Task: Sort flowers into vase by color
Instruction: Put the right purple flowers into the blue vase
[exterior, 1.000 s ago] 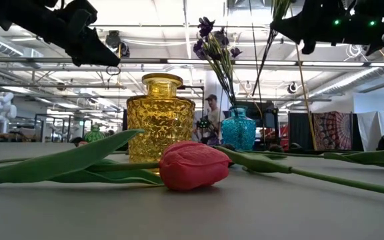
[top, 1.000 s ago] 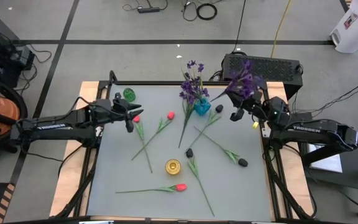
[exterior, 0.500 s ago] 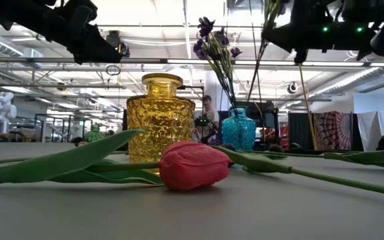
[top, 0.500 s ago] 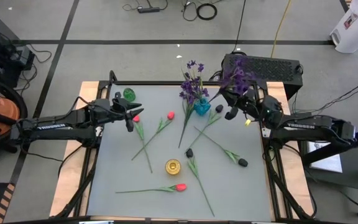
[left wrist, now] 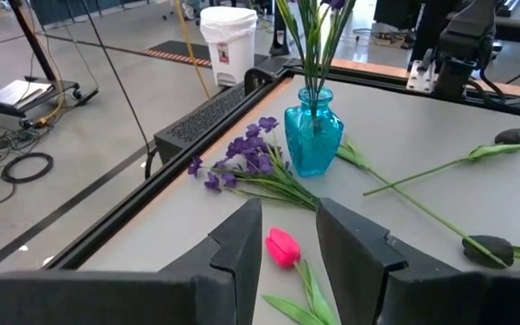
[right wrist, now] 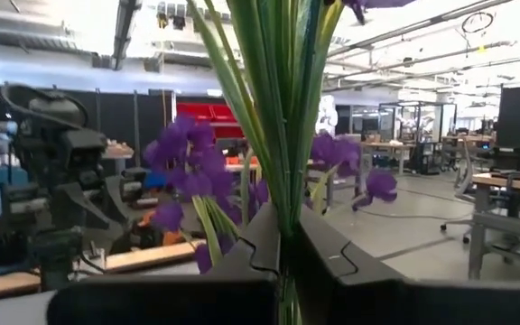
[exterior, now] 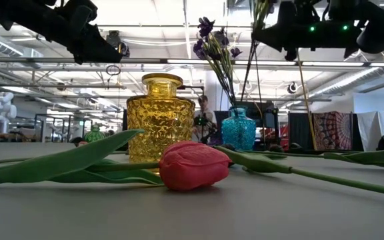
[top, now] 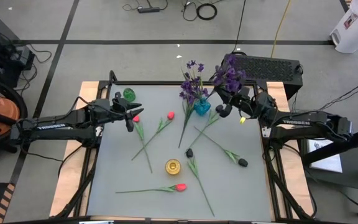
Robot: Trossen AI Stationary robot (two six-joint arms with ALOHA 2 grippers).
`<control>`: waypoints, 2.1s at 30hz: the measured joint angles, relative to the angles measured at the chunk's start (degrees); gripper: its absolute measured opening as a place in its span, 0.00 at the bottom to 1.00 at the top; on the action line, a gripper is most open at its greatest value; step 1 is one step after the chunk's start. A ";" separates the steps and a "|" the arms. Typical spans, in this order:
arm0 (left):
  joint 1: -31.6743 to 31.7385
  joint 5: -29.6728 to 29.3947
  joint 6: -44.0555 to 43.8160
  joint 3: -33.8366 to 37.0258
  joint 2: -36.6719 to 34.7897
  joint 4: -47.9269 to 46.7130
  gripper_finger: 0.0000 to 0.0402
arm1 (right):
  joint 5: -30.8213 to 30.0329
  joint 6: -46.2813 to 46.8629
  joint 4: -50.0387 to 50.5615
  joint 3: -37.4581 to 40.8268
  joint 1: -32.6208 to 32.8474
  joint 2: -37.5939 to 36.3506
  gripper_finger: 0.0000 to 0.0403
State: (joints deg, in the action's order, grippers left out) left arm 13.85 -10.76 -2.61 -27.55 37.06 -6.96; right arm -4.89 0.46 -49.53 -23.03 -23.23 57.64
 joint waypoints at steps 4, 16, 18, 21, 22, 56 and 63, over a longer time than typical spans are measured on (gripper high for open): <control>0.00 0.00 0.00 0.00 0.00 -0.01 0.29 | -0.09 -0.68 -0.09 0.00 -0.02 1.84 0.01; 0.00 0.00 0.00 0.00 0.00 -0.02 0.29 | 0.33 -2.68 -2.55 -0.02 -0.02 6.14 0.04; -0.02 0.02 0.00 0.00 0.00 -0.02 0.29 | 0.37 -2.68 -2.43 -0.02 -0.02 6.51 0.07; -0.02 0.00 -0.02 0.00 0.00 -0.02 0.29 | 0.37 -2.66 -2.38 -0.02 -0.02 6.82 0.13; -0.01 0.01 -0.02 0.00 0.00 -0.02 0.29 | 0.37 -2.67 -2.42 -0.02 -0.02 6.82 0.16; -0.02 1.53 -1.69 0.00 0.00 -0.04 0.29 | 0.17 -6.07 3.18 -0.04 -0.02 6.48 0.68; 0.00 1.94 -3.17 0.00 0.02 -0.03 0.29 | 0.15 -6.09 9.24 -0.04 -0.02 3.33 0.71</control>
State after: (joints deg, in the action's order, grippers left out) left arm 13.84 -8.82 -5.78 -27.55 37.08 -7.00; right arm -4.74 -5.63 -40.30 -23.07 -23.24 60.97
